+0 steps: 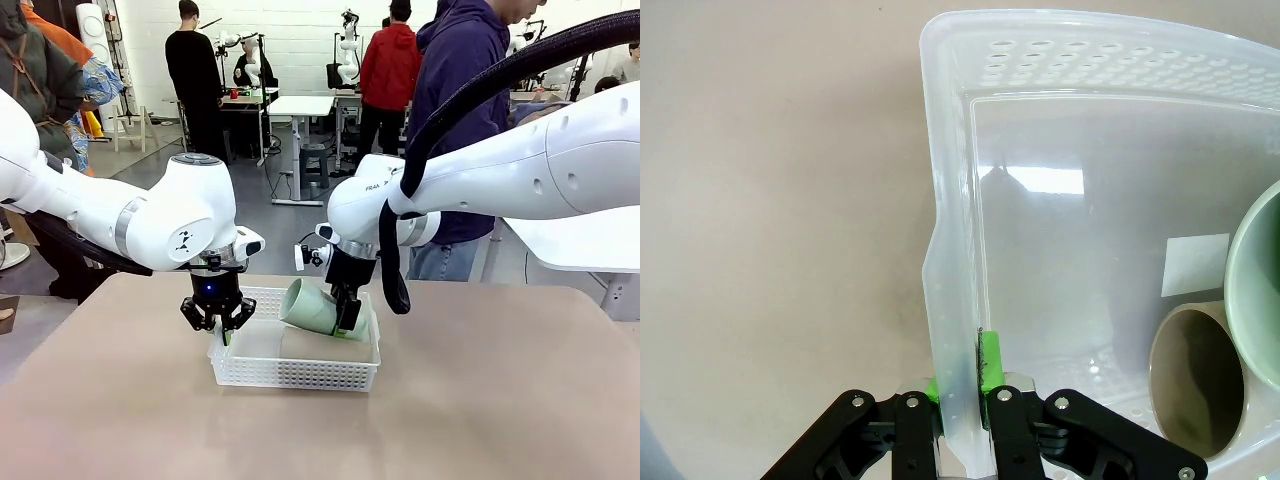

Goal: Clean and organize the cups into the basket.
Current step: Pick up the Reusable plastic cup from the right side of the table and stack it inside the Organizing basket in the center of the table.

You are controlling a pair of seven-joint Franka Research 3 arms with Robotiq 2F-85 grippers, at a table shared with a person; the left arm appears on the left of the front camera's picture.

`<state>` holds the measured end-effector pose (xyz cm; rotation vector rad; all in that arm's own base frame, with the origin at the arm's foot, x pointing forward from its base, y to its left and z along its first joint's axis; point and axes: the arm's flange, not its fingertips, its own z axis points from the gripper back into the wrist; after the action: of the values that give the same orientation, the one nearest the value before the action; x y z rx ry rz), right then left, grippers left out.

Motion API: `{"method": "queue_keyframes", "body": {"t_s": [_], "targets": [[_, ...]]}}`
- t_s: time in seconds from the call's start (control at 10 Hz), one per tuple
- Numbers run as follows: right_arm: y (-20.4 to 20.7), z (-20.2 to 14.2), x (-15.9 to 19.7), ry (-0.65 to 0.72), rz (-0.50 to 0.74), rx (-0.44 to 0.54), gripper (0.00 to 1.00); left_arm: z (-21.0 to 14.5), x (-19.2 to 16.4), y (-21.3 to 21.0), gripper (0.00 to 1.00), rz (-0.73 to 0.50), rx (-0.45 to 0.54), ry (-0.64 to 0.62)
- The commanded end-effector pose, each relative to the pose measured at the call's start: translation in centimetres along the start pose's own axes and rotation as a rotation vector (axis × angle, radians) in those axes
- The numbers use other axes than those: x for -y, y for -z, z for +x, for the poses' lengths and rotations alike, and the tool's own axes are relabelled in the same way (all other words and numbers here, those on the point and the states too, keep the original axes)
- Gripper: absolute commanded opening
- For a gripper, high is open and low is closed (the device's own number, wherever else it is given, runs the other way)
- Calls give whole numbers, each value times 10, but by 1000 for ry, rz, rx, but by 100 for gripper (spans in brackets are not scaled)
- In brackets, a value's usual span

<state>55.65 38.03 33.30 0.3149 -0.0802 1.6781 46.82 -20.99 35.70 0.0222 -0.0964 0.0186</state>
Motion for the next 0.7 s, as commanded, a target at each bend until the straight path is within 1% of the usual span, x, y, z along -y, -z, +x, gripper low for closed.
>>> {"method": "queue_keyframes", "body": {"t_s": [0.0, 0.4, 0.6], "targets": [[-1, -3, 7, 5, 10, 37, 100, 0, 0, -1, 0, 2, 3, 8], [-2, -4, 6, 8, 4, 54, 100, 0, 0, -1, 0, 2, 3, 8], [-15, -4, -3, -7, -18, 89, 100, 0, 0, -1, 0, 2, 3, 8]]}}
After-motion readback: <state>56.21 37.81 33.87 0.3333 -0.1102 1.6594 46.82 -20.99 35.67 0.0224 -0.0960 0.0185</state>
